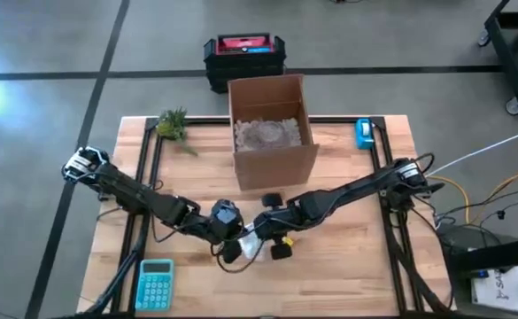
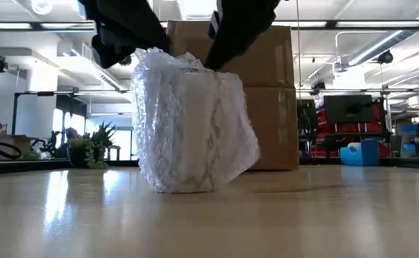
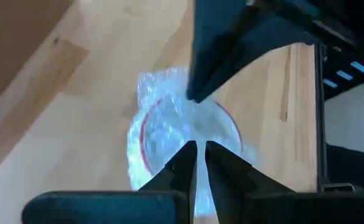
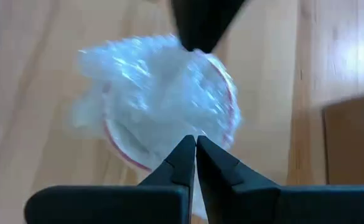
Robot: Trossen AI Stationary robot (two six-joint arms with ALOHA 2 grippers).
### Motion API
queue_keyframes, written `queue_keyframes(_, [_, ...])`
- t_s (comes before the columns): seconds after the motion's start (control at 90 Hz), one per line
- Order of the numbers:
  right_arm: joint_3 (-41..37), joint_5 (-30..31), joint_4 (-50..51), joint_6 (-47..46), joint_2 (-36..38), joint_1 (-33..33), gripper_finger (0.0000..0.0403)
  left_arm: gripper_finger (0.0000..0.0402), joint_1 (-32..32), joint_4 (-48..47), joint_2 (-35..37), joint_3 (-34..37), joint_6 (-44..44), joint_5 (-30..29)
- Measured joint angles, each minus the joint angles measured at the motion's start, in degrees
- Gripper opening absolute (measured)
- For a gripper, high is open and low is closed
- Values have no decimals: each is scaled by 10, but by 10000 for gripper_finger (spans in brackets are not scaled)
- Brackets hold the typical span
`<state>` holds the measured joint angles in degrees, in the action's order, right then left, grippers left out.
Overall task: Wrap mug
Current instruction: Wrap the gray mug with the bubble wrap
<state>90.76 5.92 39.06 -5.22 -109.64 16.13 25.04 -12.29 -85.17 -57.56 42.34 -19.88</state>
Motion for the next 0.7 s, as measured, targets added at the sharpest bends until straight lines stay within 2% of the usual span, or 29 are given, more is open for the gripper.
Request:
queue_keyframes(0.278, [2,2,-4,-7,-54,0,2,21,-1,18,-57,2,-13,8])
queue_keyframes(0.478, [2,0,-12,5,-49,0,2,21,-7,27,-97,1,-15,5])
queue_keyframes(0.7, [30,-2,20,22,-7,-1,2,21,-9,34,-96,1,-26,8])
